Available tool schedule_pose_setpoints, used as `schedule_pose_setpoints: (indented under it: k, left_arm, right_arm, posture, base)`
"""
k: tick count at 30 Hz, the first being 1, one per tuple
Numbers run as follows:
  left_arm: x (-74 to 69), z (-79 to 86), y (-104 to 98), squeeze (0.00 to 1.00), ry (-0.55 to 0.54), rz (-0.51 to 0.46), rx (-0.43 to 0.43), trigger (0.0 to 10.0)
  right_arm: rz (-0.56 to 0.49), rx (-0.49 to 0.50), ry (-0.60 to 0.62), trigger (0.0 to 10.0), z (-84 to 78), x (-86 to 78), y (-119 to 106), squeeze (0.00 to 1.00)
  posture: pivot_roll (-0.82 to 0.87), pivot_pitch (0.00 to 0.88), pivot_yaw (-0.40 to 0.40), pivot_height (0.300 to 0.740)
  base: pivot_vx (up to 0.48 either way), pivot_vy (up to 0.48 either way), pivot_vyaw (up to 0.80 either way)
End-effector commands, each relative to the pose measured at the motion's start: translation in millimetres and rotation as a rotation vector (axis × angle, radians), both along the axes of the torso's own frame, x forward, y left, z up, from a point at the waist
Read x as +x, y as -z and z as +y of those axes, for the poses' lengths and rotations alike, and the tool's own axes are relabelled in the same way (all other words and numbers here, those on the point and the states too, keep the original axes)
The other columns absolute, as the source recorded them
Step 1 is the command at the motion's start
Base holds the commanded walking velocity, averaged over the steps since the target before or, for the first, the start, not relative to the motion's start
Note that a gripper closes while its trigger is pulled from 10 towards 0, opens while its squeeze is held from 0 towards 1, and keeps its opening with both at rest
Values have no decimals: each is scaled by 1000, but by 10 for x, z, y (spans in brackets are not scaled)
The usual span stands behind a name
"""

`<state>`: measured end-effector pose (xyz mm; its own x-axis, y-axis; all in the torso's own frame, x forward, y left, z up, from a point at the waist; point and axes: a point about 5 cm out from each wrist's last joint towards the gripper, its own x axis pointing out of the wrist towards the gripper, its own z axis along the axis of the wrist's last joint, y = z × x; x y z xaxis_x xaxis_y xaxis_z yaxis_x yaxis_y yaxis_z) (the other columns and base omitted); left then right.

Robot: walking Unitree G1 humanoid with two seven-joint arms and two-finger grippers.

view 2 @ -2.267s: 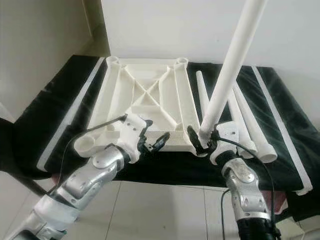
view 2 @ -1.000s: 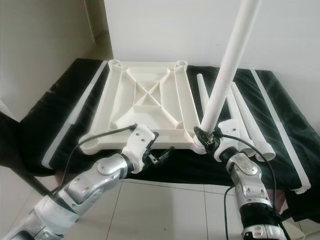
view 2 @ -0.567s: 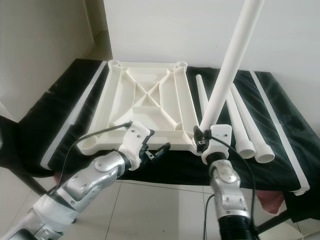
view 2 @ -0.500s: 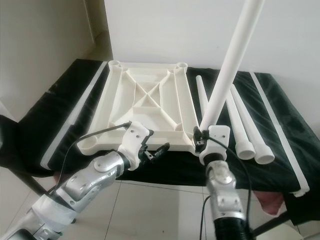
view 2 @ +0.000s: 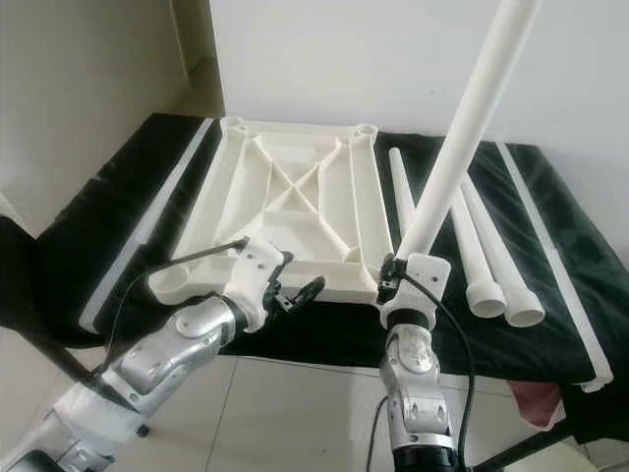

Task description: Building children table

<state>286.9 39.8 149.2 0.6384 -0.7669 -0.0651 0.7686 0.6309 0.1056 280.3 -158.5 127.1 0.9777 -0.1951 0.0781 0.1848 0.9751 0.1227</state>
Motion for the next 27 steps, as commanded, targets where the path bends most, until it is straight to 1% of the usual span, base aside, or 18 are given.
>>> schedule_pose_setpoints:
  k: [1, 5, 7, 9, 11, 12, 14, 15, 16, 17, 18, 20, 21, 22, 23, 24, 25, 27]
  left_arm:
    - [-129, -94, 8, 0, 341, 24, 24, 10000]
    - [-117, -109, -10, 0, 361, 7, 26, 10000]
    - [-117, -109, -10, 0, 361, 7, 26, 10000]
    - [-101, -119, -13, 0, 371, -16, 33, 10000]
    - [-101, -119, -13, 0, 371, -16, 33, 10000]
    - [-91, -136, -17, 0, 372, -11, 27, 10000]
    - [-91, -136, -17, 0, 372, -11, 27, 10000]
    - [-83, -158, -23, 0, 371, -7, 22, 10000]
    - [-83, -158, -23, 0, 371, -7, 22, 10000]
    - [-93, -184, -26, 0, 384, -11, 25, 10000]
    - [-93, -184, -26, 0, 384, -11, 25, 10000]
    - [-106, -201, -24, 0, 397, -29, 37, 10000]
    - [-108, -200, -20, 0, 399, -31, 41, 10000]
    - [-108, -200, -20, 0, 399, -31, 41, 10000]
    - [-128, -183, -11, 0, 412, -9, 31, 10000]
    - [-147, -173, 1, 0, 427, 5, 30, 10000]
    - [-147, -173, 1, 0, 427, 5, 30, 10000]
    - [-173, -172, 17, 0, 452, 22, 30, 10000]
  right_arm:
    - [2, 0, -27, 10000, 19, -30, 34, 1000]
    - [-25, -24, -58, 10000, -61, -34, -14, 1000]
    - [-25, -24, -58, 10000, -61, -34, -14, 1000]
    - [-56, -59, -115, 10000, -141, -32, -67, 1000]
    - [-56, -59, -115, 10000, -141, -32, -67, 1000]
    - [-63, -67, -153, 10000, -199, -22, -79, 1000]
    - [-63, -67, -153, 10000, -199, -22, -79, 1000]
    - [-59, -99, -194, 10000, -251, -9, -87, 1000]
    - [-59, -99, -194, 10000, -251, -9, -87, 1000]
    - [-55, -133, -283, 10000, -289, 7, -92, 0]
    - [-55, -133, -283, 10000, -289, 7, -92, 0]
    - [-49, -193, -420, 10000, -323, 20, -90, 0]
    - [-50, -205, -453, 10000, -329, 21, -89, 0]
    - [-50, -205, -453, 10000, -329, 21, -89, 0]
    - [-30, -233, -502, 10000, -371, 63, -74, 0]
    - [-8, -280, -519, 10000, -420, 115, -61, 0]
    - [-8, -280, -519, 10000, -420, 115, -61, 0]
    - [6, -279, -575, 10000, -459, 167, -61, 0]
  posture:
    - [-15, 0, -4, 740]
    - [-30, 0, 5, 740]
    - [-30, 0, 5, 740]
    - [-40, 0, 8, 740]
    - [-40, 0, 8, 740]
    - [-47, 0, 10, 740]
    - [-47, 0, 10, 740]
    - [-49, 0, 14, 740]
    - [-49, 0, 14, 740]
    - [-40, 0, 12, 740]
    - [-40, 0, 12, 740]
    - [-33, 0, 9, 740]
    - [-33, 0, 9, 740]
    - [-33, 0, 9, 740]
    - [-31, 0, 8, 740]
    - [-29, 0, 7, 740]
    - [-29, 0, 7, 740]
    - [-25, 0, 8, 740]
  base:
    - [0, 0, 0]
    - [0, 0, 0]
    - [0, 0, 0]
    - [0, 0, 0]
    - [0, 0, 0]
    - [0, 0, 0]
    - [0, 0, 0]
    - [0, 0, 0]
    - [0, 0, 0]
    - [0, 0, 0]
    - [0, 0, 0]
    - [0, 0, 0]
    - [0, 0, 0]
    - [0, 0, 0]
    - [0, 0, 0]
    - [0, 0, 0]
    - [0, 0, 0]
    - [0, 0, 0]
